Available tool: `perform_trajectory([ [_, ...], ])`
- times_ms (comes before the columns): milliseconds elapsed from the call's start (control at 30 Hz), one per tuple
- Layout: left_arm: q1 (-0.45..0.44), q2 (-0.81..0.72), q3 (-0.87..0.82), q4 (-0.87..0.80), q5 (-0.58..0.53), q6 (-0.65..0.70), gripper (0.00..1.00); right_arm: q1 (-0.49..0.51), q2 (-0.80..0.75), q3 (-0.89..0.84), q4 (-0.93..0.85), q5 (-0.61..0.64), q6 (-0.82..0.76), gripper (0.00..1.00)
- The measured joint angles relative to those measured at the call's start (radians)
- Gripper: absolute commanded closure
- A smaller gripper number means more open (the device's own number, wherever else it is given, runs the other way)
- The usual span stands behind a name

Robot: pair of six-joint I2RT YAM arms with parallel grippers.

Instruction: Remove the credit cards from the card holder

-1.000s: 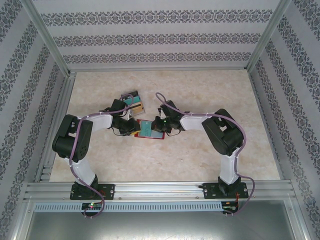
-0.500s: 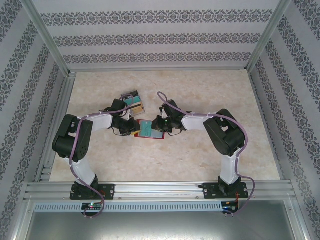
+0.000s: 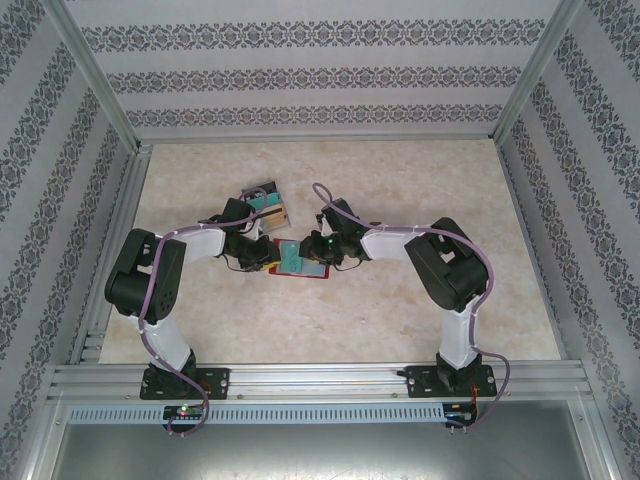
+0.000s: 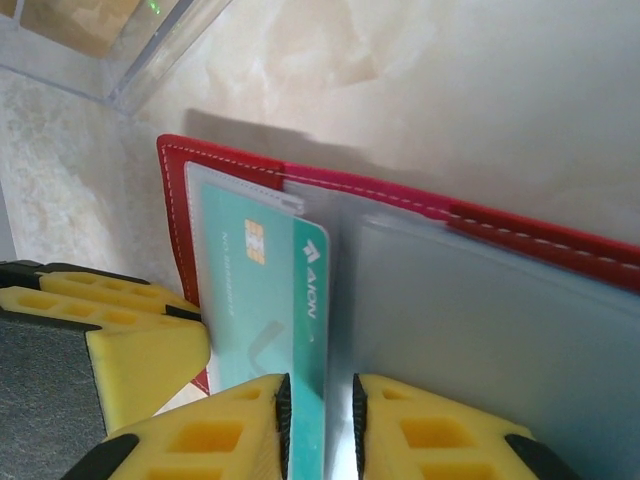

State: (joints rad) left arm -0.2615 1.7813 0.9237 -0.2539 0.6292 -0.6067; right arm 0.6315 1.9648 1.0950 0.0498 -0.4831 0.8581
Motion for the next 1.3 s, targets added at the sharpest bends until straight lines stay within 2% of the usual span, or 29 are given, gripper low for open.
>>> perform_trajectory([
  [133, 0.0, 0.0, 0.0, -0.001, 0.003, 0.0, 0.8, 0.019, 0.016, 0.02, 0.0, -0.005, 0.0, 0.74],
  [233, 0.0, 0.0, 0.0, -0.001, 0.003, 0.0, 0.8, 0.021, 0.025, 0.026, -0.001, -0.005, 0.0, 0.81],
  [367, 0.0, 0.0, 0.0, -0.001, 0.003, 0.0, 0.8, 0.02, 0.028, 0.027, -0.005, -0.008, 0.0, 0.99],
  [400, 0.0, 0.0, 0.0, -0.001, 0.003, 0.0, 0.8, 0.019, 0.028, 0.027, -0.004, -0.008, 0.0, 0.99],
  [1300, -0.006, 0.008, 0.002, 0.005, 0.025, 0.001, 0.8, -0.06, -0.081, -0.141, 0.057, -0.04, -0.004, 1.0],
])
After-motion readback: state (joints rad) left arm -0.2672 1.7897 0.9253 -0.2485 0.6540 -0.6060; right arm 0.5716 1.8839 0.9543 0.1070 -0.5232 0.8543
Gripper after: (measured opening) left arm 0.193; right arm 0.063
